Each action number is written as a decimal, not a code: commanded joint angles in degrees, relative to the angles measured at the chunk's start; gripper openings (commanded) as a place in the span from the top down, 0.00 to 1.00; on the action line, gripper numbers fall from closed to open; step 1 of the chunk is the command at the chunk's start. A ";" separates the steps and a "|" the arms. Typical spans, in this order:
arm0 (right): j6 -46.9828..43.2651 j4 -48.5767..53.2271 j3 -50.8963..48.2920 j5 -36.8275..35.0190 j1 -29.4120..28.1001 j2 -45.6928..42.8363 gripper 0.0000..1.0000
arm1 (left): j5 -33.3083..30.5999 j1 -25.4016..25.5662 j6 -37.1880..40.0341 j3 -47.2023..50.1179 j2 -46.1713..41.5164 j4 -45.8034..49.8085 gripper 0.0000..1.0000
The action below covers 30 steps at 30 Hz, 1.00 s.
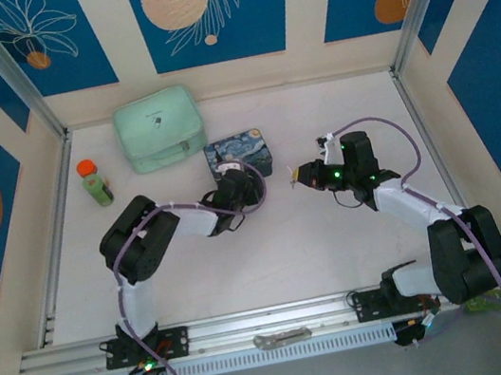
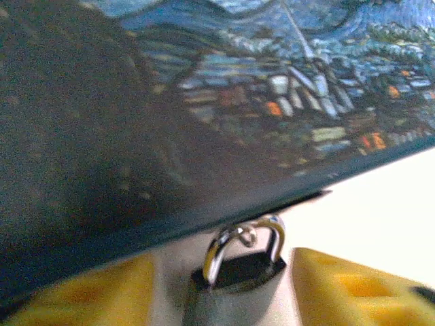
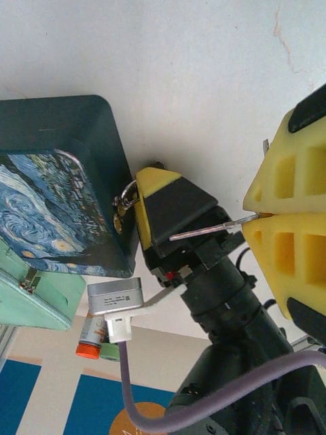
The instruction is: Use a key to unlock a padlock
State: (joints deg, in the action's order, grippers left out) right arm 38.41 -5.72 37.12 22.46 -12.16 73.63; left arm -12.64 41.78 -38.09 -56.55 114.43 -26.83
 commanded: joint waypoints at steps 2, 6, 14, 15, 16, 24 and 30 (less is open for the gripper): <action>-0.19 0.70 1.18 0.39 -0.43 0.16 1.00 | 5.11 -2.21 2.02 -1.29 2.80 -4.85 0.64; 0.04 0.37 1.14 0.22 -0.69 0.75 1.00 | 7.56 -2.23 2.07 -0.42 2.73 -5.71 0.76; -0.48 0.50 1.63 0.26 -1.20 2.08 1.00 | 11.93 -2.98 -0.57 2.85 2.12 -9.08 0.97; -0.74 0.70 1.54 0.24 -1.20 2.13 1.00 | 12.59 -3.09 -0.66 2.98 1.74 -8.97 1.00; -0.96 0.79 1.47 0.28 -1.16 2.15 1.00 | 13.41 -3.20 -0.65 3.01 1.06 -8.80 1.00; 1.32 -0.77 0.86 6.91 -0.66 6.49 1.00 | 30.36 -7.28 -9.49 4.70 -2.04 -15.78 1.00; 6.96 -8.39 -1.21 12.12 -1.06 11.68 1.00 | 37.21 -8.81 -20.24 5.87 -2.55 -22.78 1.00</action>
State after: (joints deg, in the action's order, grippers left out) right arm 41.98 -9.67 36.93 29.67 -13.06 83.55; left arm 17.80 33.45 -51.20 -51.57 114.78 -42.39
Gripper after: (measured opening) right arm 0.051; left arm 0.122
